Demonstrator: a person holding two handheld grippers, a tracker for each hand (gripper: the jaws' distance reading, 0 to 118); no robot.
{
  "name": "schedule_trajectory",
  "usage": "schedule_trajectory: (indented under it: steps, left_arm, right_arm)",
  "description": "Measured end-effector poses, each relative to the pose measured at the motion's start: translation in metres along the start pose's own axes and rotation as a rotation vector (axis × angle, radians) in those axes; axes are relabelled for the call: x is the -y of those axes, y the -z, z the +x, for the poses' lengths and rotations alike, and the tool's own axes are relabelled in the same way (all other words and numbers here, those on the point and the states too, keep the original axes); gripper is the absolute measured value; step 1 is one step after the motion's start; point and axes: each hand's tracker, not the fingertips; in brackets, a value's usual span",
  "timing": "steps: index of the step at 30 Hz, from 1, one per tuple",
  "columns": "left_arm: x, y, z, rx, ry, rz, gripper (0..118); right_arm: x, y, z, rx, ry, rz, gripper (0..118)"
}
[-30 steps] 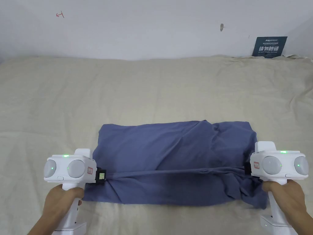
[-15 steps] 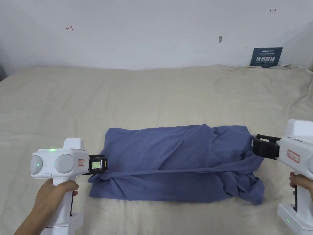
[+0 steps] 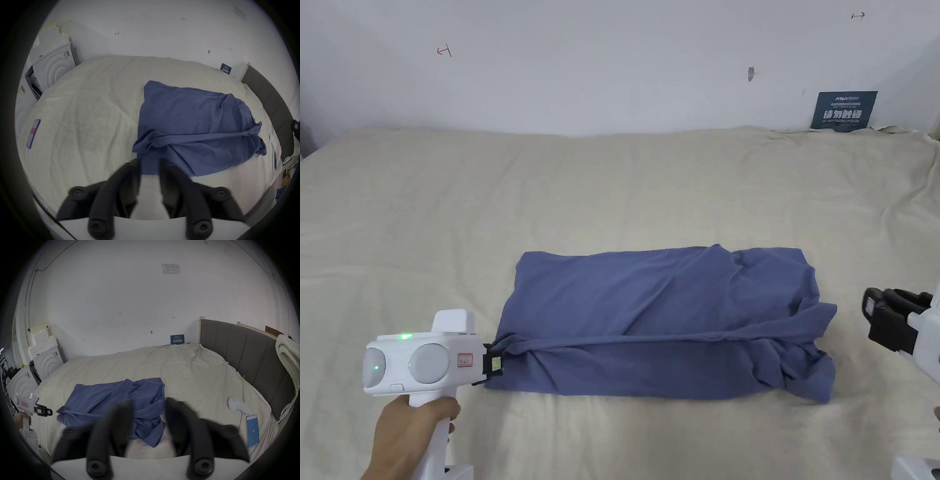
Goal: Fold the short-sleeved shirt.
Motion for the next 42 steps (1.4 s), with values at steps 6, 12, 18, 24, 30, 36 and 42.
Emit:
schedule_trajectory:
  steps: [6,12,18,24,30,36,42]
  left_arm:
    - [0.002,0.006,0.006,0.02,0.042,-0.039,0]
    - [-0.005,0.04,0.002,0.018,0.02,-0.139,0]
    - [-0.012,0.054,-0.002,-0.002,0.0,-0.176,78]
    - [-0.013,0.067,0.007,-0.024,0.039,-0.209,82]
    - [-0.01,0.072,0.012,-0.012,0.05,-0.236,16]
    - [-0.013,0.065,0.015,0.01,0.089,-0.222,3]
    - [-0.02,0.038,0.013,0.048,0.079,-0.156,2]
  right_arm:
    - [0.012,0.008,-0.001,-0.012,-0.003,-0.028,0]
    - [0.022,0.014,-0.008,-0.033,0.004,-0.06,0]
    - [0.025,0.02,-0.011,-0.04,-0.008,-0.082,0]
    - [0.028,0.025,-0.011,-0.042,-0.012,-0.106,0]
    - [0.03,0.029,-0.011,-0.04,-0.018,-0.127,0]
    - [0.037,0.047,-0.006,-0.014,-0.013,-0.198,0]
    - [0.055,0.09,-0.002,-0.001,-0.032,-0.364,15]
